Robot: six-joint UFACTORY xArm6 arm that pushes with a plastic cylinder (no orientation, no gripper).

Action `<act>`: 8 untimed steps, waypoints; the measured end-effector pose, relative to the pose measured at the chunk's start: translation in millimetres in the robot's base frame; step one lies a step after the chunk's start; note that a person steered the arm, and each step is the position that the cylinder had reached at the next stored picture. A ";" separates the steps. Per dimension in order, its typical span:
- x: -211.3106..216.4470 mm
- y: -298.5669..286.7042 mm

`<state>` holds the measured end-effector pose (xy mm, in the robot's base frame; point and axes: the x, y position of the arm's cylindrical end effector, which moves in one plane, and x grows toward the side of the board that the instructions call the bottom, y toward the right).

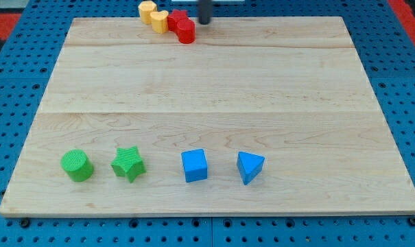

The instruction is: Move the red starto the middle of the board

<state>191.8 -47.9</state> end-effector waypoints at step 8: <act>0.5 -255.6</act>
<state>192.4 -303.5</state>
